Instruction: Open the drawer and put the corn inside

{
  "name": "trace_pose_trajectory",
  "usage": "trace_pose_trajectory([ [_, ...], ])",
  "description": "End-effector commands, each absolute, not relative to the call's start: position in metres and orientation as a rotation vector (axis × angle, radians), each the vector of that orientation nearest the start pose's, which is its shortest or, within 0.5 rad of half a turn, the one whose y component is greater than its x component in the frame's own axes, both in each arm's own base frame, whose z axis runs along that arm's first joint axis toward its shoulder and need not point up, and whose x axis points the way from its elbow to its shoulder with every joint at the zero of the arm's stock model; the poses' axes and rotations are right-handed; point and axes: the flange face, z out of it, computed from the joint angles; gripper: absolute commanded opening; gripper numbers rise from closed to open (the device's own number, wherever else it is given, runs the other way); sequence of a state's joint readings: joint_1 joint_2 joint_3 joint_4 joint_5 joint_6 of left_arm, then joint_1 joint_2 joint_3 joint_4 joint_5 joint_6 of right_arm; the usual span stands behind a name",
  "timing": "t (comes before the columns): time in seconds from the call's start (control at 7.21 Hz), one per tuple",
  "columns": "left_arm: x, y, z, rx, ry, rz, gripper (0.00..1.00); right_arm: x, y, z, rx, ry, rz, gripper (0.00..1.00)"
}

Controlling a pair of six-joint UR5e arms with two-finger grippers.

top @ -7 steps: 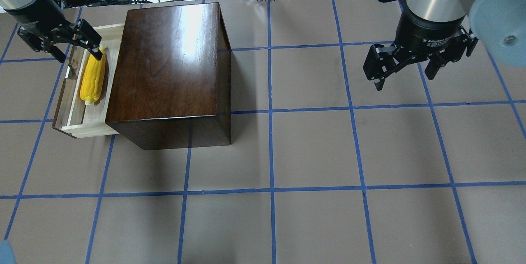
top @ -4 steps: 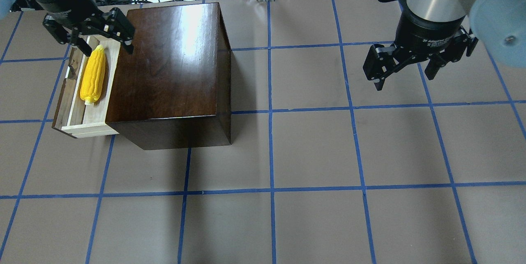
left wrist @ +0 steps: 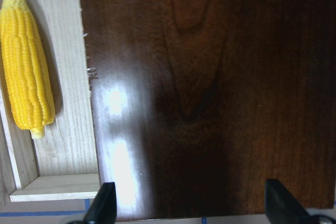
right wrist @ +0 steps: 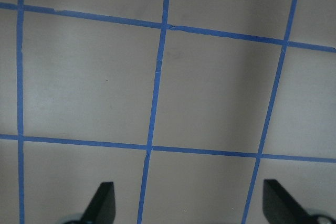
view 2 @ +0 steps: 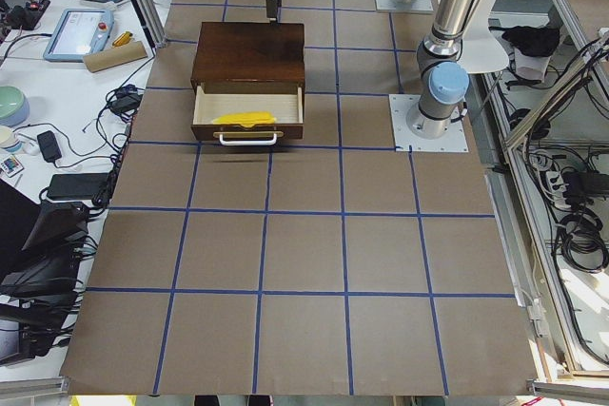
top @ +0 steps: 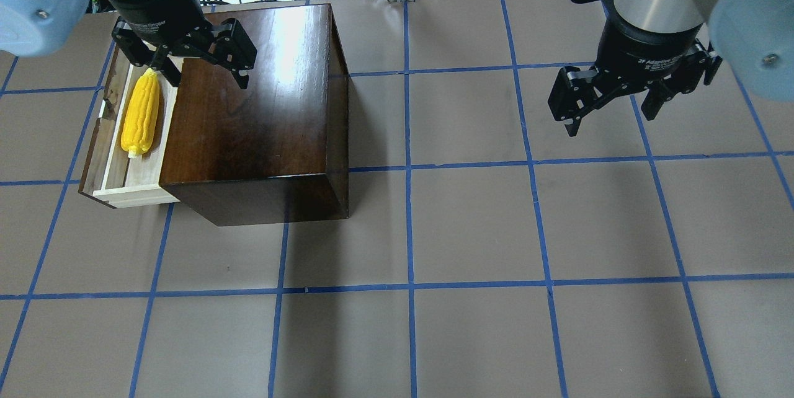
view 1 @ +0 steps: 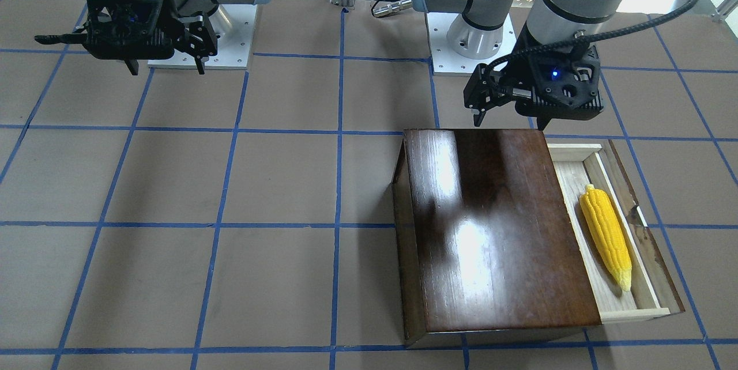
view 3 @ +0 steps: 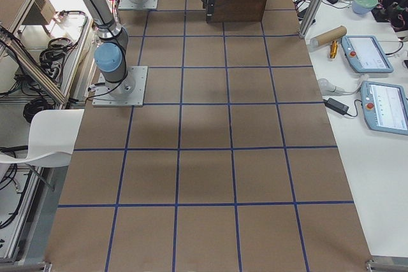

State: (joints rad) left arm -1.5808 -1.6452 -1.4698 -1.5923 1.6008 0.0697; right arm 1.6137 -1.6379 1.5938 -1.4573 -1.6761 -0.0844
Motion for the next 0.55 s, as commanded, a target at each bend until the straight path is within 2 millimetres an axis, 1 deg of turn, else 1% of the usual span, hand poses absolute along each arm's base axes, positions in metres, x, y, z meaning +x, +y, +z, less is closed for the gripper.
trace_pose_trajectory([
  [0.0,-0.1394,-0.5157,0.5007,0.136,3.112,-0.013,1.00,0.1422,-0.4501,0.4983,-0.212,3.237,0.116,1.00],
  [0.42,-0.1381,-0.5103,0.5056,0.133,3.108,-0.018,1.00,0.1423,-0.4506,0.4976,-0.212,3.237,0.118,1.00],
])
